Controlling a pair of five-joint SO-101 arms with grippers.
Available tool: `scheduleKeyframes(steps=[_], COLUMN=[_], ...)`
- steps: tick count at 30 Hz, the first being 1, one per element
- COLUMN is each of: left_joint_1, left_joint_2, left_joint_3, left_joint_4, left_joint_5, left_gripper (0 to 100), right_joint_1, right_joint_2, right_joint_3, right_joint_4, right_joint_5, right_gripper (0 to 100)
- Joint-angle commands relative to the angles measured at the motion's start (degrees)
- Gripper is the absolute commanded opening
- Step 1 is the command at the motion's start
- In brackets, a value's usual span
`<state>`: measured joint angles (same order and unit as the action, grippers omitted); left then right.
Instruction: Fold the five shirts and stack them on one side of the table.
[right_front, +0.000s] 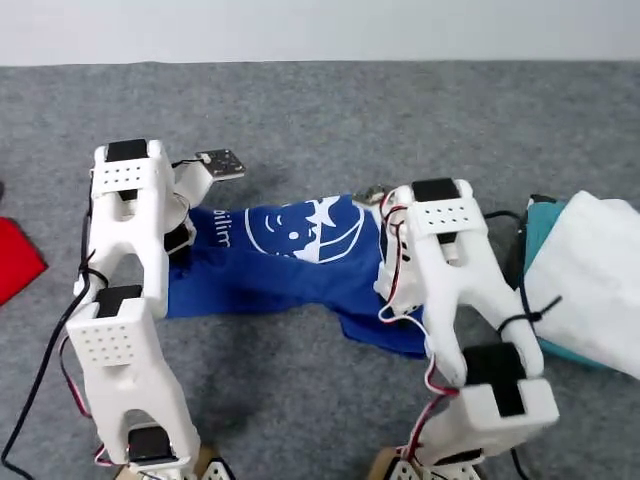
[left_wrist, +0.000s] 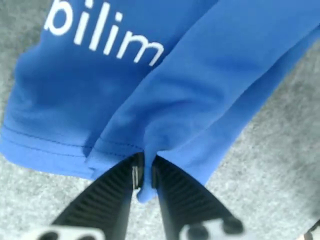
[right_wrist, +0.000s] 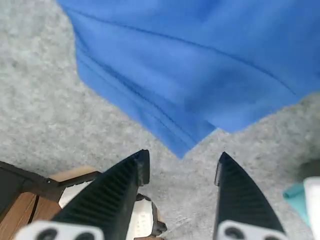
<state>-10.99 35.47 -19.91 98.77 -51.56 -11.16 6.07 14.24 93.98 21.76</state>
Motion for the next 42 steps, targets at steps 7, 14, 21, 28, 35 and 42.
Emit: scheduleKeyframes(steps=[7,14,21,28,35,42], left_joint_1=[0.18,0.0,0.0,0.0,0.53,1.67], left_joint_2=[-0.53,-0.62,-0.79,-1.05,-9.67,-17.58], left_joint_3=[-1.54,-1.54,-1.54,-1.89,-1.89,-1.98], left_joint_4=[1.58,1.58,1.58,1.58,1.23,-4.92], left_joint_5=[0.7,0.7,0.7,0.79,2.73,7.91], left_gripper=[0,0,0,0,0,0], right_joint_1=[-0.22,-0.04,0.48,4.35,4.79,4.88], right_joint_2=[8.57,9.98,9.89,9.8,10.33,10.33], right_joint_3=[-0.62,-0.7,-0.7,-12.84,-33.14,-40.18], right_joint_4=[-7.52,-12.18,-12.18,-2.68,6.37,1.89], right_joint_5=[6.33,8.0,8.09,10.2,12.57,13.54], right_gripper=[22.1,12.6,5.2,0.9,0.9,0.9])
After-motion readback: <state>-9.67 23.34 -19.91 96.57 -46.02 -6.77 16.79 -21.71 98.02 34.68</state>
